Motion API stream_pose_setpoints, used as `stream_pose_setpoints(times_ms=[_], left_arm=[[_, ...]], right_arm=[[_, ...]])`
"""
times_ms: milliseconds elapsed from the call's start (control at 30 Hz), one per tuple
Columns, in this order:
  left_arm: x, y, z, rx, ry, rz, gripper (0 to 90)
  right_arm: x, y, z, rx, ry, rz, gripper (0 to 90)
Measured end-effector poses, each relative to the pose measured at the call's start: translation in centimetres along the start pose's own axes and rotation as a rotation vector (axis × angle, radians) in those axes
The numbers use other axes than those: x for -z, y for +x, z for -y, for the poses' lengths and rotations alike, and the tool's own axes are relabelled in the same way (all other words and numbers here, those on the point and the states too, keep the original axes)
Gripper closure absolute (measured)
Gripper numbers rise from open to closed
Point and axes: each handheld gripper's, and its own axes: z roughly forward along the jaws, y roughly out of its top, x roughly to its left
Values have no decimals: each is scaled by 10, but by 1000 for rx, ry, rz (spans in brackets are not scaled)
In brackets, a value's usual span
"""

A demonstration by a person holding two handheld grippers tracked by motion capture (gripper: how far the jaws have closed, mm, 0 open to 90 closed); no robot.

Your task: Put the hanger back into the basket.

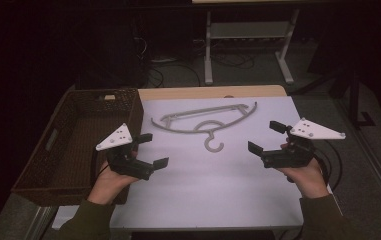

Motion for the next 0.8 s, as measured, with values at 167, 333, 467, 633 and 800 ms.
stream_pose_setpoints(times_ms=[167, 333, 467, 633, 800], left_arm=[[-10, -6, 4, -6, 30, 14, 0], [-23, -12, 12, -23, 79, 27, 0], [-29, -13, 19, -33, 116, 26, 0], [-38, -17, 29, -34, 132, 30, 0], [-40, -18, 38, -31, 135, 26, 0]], right_arm=[[-4, 2, 2, 3, 28, -2, 0], [-11, 3, 6, 6, 57, -5, 0], [-14, 3, 8, -2, 75, -1, 0], [-23, 3, 11, 4, 116, -11, 51], [-34, 3, 16, 5, 169, -10, 123]])
